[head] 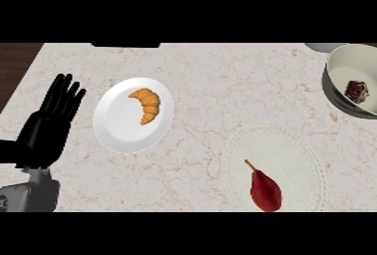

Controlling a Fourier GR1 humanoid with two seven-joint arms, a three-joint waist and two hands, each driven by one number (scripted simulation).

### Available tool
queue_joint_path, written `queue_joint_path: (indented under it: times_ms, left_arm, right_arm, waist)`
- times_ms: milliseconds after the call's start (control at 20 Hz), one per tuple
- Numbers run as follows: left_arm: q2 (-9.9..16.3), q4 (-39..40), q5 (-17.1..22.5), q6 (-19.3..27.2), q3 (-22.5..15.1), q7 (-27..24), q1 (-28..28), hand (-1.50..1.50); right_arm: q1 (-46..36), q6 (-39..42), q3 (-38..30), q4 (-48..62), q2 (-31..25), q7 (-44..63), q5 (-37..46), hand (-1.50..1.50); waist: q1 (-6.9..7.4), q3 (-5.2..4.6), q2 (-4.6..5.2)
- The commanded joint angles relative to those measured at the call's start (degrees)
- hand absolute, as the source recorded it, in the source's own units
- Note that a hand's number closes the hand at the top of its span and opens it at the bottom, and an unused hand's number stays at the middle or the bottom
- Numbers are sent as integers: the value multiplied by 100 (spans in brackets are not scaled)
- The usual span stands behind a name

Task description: Pick the cupcake from the placemat and place it in the bowl

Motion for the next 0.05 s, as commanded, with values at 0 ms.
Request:
queue_joint_path:
  times_ms: [0]
  left_arm:
    - [-42,-42,-22,61,-45,49,-102,0]
  right_arm:
    - [371,410,7,-7,-138,-194,2,-150]
  waist:
    - [-34,5,-8]
